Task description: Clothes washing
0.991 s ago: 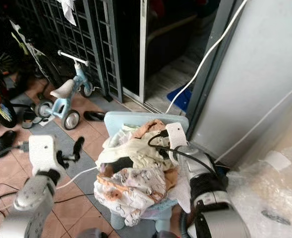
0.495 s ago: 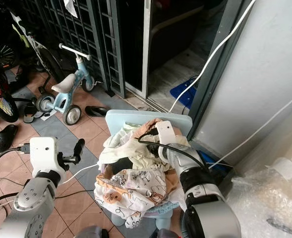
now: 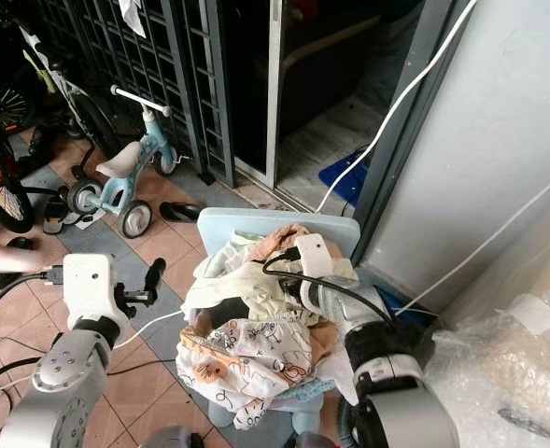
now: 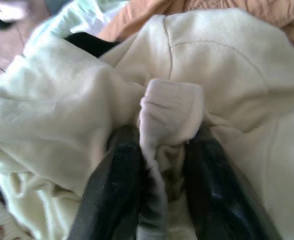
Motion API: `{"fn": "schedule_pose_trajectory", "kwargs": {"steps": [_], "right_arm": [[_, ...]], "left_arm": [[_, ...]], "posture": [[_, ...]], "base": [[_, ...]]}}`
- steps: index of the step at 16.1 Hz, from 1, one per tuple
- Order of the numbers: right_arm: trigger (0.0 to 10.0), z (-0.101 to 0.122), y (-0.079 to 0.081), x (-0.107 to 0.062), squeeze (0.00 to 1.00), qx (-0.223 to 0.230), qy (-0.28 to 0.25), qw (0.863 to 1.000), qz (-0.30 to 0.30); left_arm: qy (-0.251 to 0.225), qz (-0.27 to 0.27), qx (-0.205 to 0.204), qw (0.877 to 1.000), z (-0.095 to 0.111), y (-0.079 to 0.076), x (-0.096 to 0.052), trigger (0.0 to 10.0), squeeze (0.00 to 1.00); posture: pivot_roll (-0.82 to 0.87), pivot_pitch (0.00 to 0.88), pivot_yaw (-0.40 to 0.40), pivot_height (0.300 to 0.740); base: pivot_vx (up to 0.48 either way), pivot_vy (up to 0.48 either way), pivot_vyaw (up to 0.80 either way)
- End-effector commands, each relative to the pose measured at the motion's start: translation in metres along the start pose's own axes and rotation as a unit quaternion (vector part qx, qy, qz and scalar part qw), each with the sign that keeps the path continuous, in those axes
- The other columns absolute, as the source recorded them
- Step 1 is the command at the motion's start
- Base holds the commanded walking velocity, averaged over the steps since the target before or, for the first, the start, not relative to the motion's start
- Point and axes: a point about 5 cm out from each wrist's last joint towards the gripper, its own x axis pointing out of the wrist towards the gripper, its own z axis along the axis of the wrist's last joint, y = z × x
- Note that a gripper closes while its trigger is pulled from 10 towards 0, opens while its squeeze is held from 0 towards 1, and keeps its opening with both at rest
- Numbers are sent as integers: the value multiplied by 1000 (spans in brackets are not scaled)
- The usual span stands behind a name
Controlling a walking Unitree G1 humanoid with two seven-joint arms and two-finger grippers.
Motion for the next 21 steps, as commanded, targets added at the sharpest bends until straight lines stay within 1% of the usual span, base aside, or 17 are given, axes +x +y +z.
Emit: {"fn": "schedule_pose_trajectory", "kwargs": {"steps": [1,2,3,7,8,9,10,11,12,13,14,15,16,17,18,20,21], "right_arm": [[0,0,13,0,0,24,-11,999,31],[0,-1,16,-1,0,45,-20,998,34],[0,-7,15,-4,0,58,-24,998,25],[0,-25,13,-9,0,106,-22,994,3],[0,-21,13,-13,0,109,-51,993,4],[0,-11,13,-19,0,100,-99,990,8],[0,-4,13,-23,0,97,-128,987,8],[0,13,13,-33,0,108,-189,976,15],[0,23,13,-39,0,124,-221,967,19],[0,38,12,-50,0,152,-270,950,27],[0,49,12,-58,0,156,-303,940,34],[0,79,16,-84,0,134,-386,911,54],[0,84,17,-89,0,131,-399,906,57],[0,92,18,-98,0,125,-422,896,57],[0,95,19,-103,0,118,-430,894,55],[0,94,19,-104,0,121,-431,892,55],[4314,92,21,-106,0,128,-430,892,57]], "left_arm": [[21,8,-14,1000,-7,2,1,10000,0],[15,4,-4,1000,-7,1,3,10000,0],[10,0,6,1000,-7,-2,6,10000,0],[12,-9,7,1000,-9,-6,13,10000,0],[9,-10,10,1000,-9,-6,14,10000,0],[5,-9,14,1000,-9,-6,16,10000,0],[3,-9,13,1000,-8,-6,17,10000,0],[-4,-4,15,1000,-7,-5,18,10000,0],[-7,0,19,1000,-6,-5,20,10000,0],[-12,5,24,1000,-5,-5,22,10000,0],[-15,10,28,999,-4,-5,24,10000,0],[-26,10,30,999,0,-8,27,10000,0],[-30,11,31,999,1,-9,27,10000,0],[-33,13,32,999,2,-9,29,10000,0],[-35,13,34,999,3,-10,30,10000,0],[-36,11,40,998,2,-11,31,10000,0],[-39,6,44,998,2,-12,32,10000,0]], "posture": [[86,0,-24,740],[84,0,-23,740],[72,0,-23,740],[52,0,-15,740],[45,0,-12,740],[38,0,-8,740],[38,0,-8,740],[29,0,-2,740],[27,0,-1,740],[23,0,1,740],[18,0,4,740],[11,0,9,740],[7,0,13,740],[-2,0,20,740],[-8,0,25,740],[-11,0,29,740],[-13,0,34,740]], "base": [[0,0,0],[0,0,0],[0,0,0],[0,0,0],[0,0,0],[0,0,0],[0,0,0],[0,0,0],[0,0,0],[0,0,0],[0,0,0],[0,0,0],[0,0,0],[0,0,0],[0,0,0],[0,0,0],[0,0,0]]}}
